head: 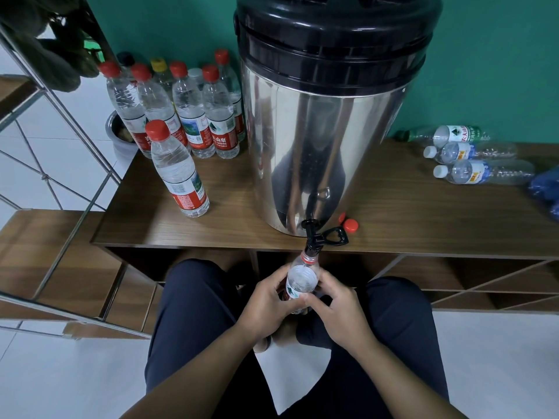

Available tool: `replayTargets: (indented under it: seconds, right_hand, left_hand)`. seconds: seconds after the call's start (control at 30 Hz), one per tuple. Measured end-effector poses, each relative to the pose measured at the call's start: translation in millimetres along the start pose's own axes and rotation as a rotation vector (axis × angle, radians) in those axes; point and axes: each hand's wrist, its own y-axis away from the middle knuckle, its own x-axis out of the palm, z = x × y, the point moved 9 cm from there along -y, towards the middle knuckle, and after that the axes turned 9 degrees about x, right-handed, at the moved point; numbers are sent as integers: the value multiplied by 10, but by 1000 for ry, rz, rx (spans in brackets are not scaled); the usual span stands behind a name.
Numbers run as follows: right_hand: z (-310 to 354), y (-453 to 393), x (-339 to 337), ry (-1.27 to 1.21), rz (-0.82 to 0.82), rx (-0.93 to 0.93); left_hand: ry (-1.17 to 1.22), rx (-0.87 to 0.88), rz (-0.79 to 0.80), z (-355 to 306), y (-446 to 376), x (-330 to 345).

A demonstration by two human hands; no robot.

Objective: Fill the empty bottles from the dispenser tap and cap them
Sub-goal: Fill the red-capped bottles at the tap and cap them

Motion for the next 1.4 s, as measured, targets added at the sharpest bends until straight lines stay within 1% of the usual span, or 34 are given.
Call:
replayTargets:
  seconds: [0.33,0.5,1.4]
  right_hand:
    - [9,-2,11,-8,5,1]
    - [10,-3,4,-1,-2,-2]
    - [-10,-16,3,20,-11,0]
  left_hand:
    - [44,10,-8,-26,6,1]
    - [9,23,0,-28,-3,-2]
    - [4,15,-9,-7,-10,-6]
